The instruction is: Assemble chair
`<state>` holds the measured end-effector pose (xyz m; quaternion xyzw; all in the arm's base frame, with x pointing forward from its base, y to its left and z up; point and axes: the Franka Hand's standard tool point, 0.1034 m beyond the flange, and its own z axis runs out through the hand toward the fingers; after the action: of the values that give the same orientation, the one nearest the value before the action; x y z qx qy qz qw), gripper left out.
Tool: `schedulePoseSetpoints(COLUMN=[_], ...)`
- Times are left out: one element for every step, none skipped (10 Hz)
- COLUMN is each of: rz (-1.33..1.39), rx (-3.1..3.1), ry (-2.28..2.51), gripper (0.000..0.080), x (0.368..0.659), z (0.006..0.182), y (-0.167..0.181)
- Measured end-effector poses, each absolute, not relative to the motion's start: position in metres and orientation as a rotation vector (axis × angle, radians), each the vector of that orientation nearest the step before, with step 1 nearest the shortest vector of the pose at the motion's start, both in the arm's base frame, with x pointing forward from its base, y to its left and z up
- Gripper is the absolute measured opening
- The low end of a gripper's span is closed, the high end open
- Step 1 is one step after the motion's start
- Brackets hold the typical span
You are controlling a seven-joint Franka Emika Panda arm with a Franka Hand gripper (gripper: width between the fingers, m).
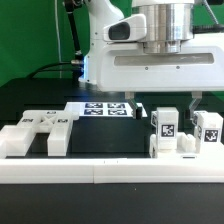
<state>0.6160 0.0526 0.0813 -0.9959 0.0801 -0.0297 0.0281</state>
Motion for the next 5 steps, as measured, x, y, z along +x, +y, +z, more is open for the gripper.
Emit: schedulePoseSetpoints(rz=[-0.093,-0.094,-0.094,-0.094,-0.093], rx=[-3.092,-3.095,-3.095,-3.095,-3.094], ry=[0.15,0.118,0.128,0.128,0.14], gripper=[0.0649,0.0649,0.0542,0.0406,0.0406], x=[0.6159,0.6159,0.6159,0.6159,0.6159], z=[0.0812,0.0811,0.0811,0.0811,0.0811], y=[0.0524,0.0515,0.0512,0.0511,0.0512])
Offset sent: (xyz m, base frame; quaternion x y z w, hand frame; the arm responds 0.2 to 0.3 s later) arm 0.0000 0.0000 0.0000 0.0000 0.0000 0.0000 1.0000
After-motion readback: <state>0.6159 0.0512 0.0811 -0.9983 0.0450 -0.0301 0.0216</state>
